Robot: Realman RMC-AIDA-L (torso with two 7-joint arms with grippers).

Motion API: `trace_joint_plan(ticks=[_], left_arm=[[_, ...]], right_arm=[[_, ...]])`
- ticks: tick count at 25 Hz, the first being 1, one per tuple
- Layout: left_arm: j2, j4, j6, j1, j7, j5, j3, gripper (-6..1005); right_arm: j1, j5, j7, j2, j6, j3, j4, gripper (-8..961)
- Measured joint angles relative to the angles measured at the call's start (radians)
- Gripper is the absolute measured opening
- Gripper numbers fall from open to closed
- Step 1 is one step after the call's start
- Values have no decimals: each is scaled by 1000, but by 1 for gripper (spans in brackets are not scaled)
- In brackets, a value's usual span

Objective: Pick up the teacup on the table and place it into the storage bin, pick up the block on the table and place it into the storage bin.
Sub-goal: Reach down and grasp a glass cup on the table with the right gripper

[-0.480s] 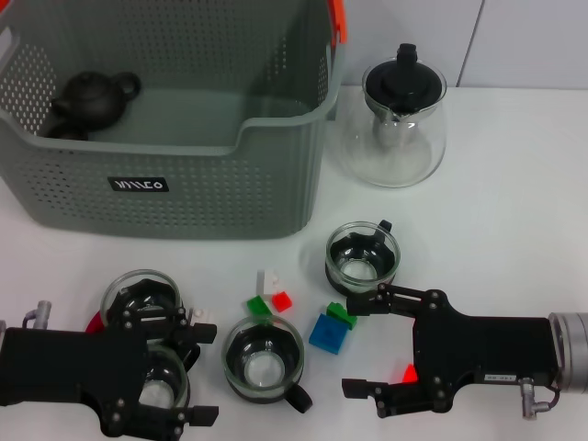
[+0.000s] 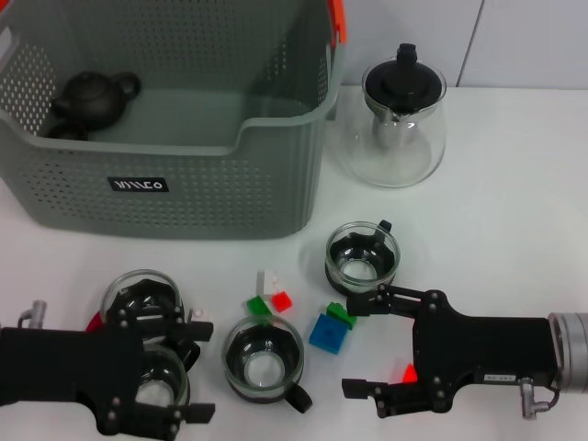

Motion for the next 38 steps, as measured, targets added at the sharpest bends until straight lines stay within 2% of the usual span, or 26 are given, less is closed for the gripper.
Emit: trace_joint_plan(ticks=[2,5,9,13,19,22,27,33,37,38], left_arm=[[3,3,8,4,-1,-5,-19,840],[13,6,37,12,-2,-6,-100,840],[24,32,63,33,-5,5,-184,840],[26,56,69,65,-13,9,-258,840],[17,53,49,92,-8,10,-272,839],[15,48,47,97,-8,11,-275,839],[7,40,46,106,-8,11,-278,839],[7,32,32,99,-6,11,-277,838],[7,26,31,98,-6,8,-278,838],[7,25,31,97,-6,8,-278,838]], right_arm=[[2,-2,29,-2,0,-6,-3,914],[9,-9,109,-6,-1,-17,-34,914],[19,-22,291,-3,-11,-86,-168,914],[53,-50,591,-2,-15,-249,-383,913],[137,-100,955,-2,-23,-555,-731,913],[194,-198,1089,1,14,-674,-836,913],[290,-340,1278,1,32,-747,-861,913],[300,-407,1375,2,84,-767,-858,912],[287,-422,1373,2,158,-851,-821,912],[285,-424,1372,2,176,-872,-809,871]])
